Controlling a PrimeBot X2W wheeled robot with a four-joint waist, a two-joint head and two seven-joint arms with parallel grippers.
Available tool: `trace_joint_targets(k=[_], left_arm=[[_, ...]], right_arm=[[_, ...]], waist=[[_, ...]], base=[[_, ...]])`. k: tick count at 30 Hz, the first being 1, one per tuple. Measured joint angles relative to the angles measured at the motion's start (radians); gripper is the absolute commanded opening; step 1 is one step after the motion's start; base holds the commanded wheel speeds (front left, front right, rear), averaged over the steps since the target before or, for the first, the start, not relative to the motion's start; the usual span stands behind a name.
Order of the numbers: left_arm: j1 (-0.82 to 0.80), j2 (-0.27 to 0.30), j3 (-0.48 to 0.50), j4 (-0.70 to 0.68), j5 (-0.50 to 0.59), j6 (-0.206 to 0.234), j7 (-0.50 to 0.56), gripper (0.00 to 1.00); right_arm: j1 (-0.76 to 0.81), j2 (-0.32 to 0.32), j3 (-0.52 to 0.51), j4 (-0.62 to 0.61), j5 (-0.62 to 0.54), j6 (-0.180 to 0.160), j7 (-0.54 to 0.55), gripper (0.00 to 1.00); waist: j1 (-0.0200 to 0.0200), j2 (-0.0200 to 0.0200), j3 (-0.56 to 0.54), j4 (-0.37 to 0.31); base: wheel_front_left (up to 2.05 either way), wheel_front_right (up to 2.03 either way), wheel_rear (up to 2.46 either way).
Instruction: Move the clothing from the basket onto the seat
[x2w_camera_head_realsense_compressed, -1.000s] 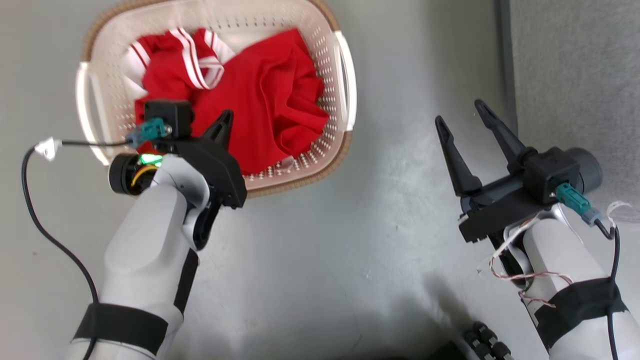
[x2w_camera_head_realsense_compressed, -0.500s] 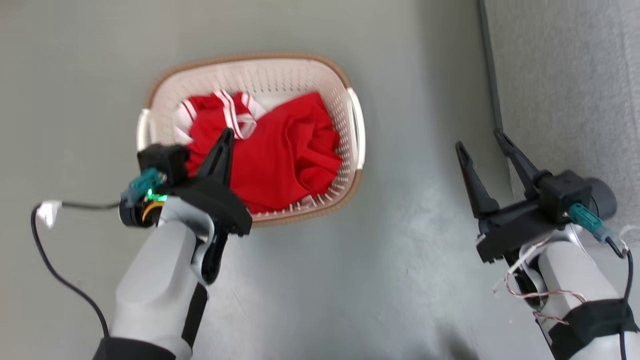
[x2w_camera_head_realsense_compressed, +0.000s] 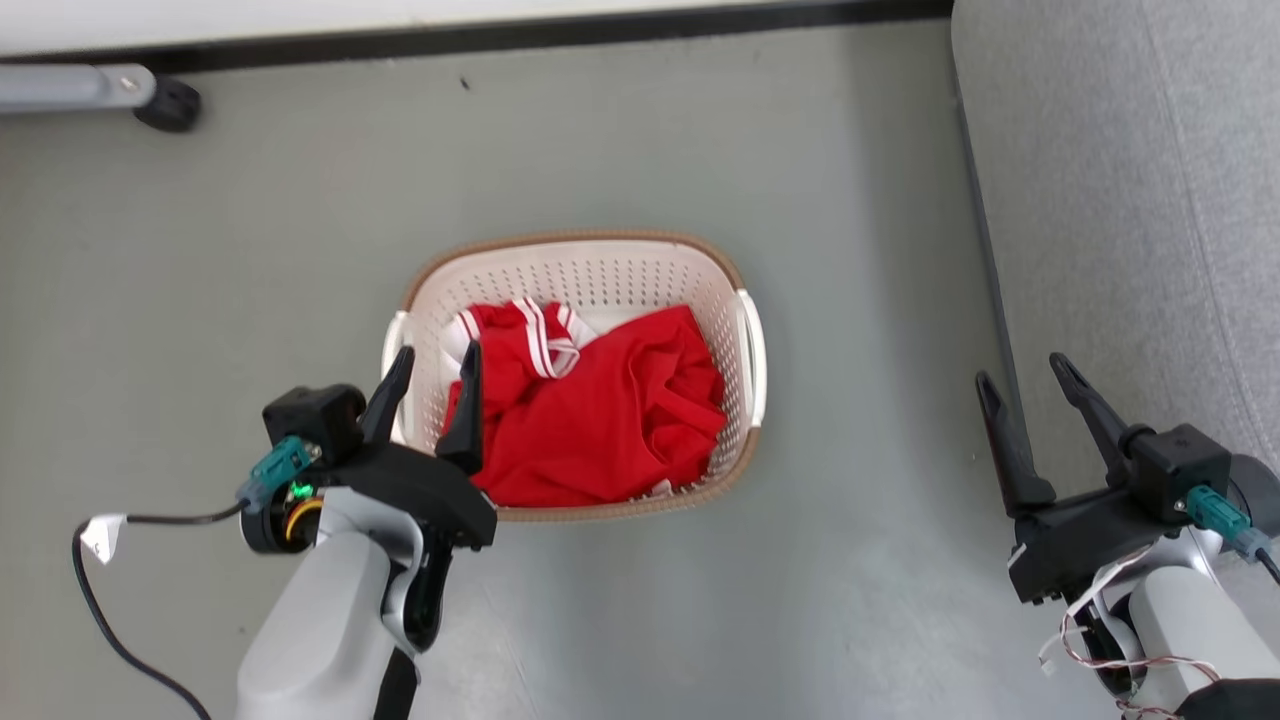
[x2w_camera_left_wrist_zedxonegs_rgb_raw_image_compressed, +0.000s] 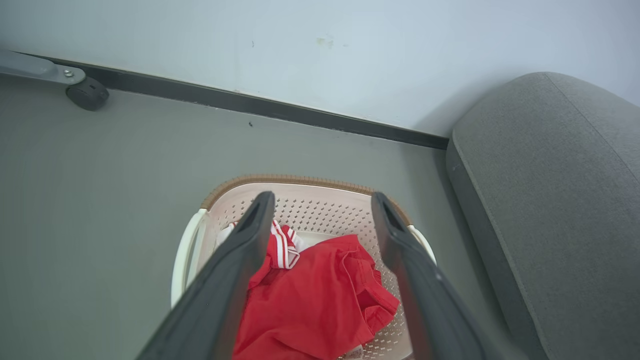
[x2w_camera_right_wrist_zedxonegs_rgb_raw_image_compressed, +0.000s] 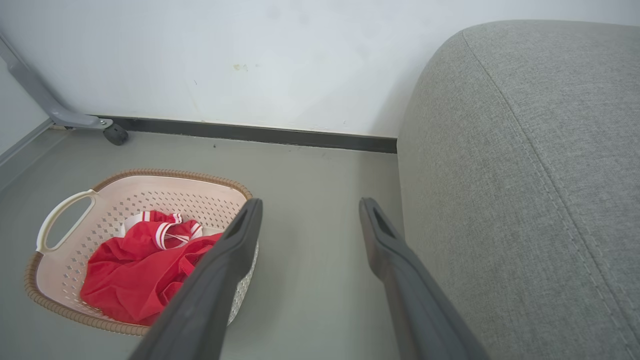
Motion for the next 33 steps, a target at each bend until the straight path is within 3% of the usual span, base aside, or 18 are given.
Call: trace_joint_targets(k=[16,33], left_arm=[[0.286,0.013,0.126,-0.2,0.051,0.105,0.0,1.0],[0.492,0.023,0.156,-0.398,0.127,0.122,0.0,1.0]], right_arm=[[0.158,0.019,-0.012,0.006,0.0,0.0,0.0,1.0],[0.297,0.043,0.0,-0.032,0.0,0.0,0.0,1.0]], waist=[[0.0,-0.0001,-0.25,0.052],[0.0,-0.0002,-0.431,0.049]], base=[[0.0,0.0,0.0],[0.0,0.0,0.0]])
